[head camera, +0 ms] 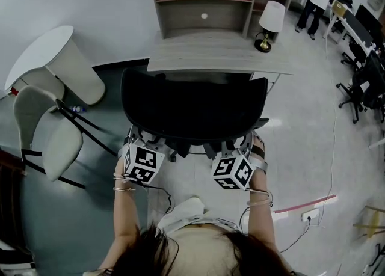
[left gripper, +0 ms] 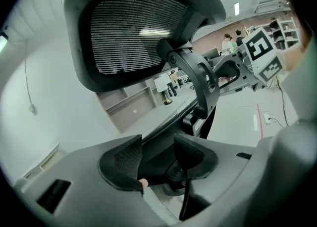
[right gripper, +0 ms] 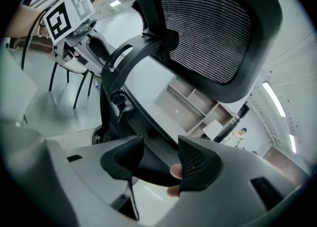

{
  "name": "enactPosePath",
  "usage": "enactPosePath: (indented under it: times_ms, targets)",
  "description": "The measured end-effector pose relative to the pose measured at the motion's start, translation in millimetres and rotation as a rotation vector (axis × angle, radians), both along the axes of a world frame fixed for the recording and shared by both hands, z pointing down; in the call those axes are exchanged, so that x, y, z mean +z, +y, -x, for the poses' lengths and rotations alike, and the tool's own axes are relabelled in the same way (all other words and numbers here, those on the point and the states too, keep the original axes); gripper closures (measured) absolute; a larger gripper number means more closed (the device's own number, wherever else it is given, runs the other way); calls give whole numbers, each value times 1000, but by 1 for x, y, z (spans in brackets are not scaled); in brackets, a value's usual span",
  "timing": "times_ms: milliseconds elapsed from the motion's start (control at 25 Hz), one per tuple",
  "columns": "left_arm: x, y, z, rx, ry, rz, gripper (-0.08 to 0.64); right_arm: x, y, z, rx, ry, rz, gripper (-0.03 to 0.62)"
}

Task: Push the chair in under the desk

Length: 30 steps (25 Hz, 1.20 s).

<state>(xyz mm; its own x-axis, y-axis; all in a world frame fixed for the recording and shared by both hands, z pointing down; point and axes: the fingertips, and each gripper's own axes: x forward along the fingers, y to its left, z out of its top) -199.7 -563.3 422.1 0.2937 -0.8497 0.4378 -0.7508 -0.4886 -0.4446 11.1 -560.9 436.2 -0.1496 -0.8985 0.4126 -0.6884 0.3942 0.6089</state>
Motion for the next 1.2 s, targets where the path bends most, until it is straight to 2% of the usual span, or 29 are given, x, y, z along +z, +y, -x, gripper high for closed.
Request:
enactPosePath:
  times_ms: [280, 600, 880, 1040, 1200]
  targets:
    - [-12, 25, -2, -17, 44, -42, 353, -3, 18, -5, 13, -52, 7, 374]
    - [-19, 67, -18, -35, 78, -43, 360, -12, 54, -13, 21, -148, 2, 391]
    - [-27, 102, -40, -51, 111, -63, 385, -17, 88, -30, 23, -186, -1, 404]
    - [-27, 124, -49, -58, 93, -81, 413, -17, 110, -38, 15, -207, 6, 413]
    - [-21, 147, -57, -85, 103, -56, 435, -17, 128, -42, 7, -224, 11, 422]
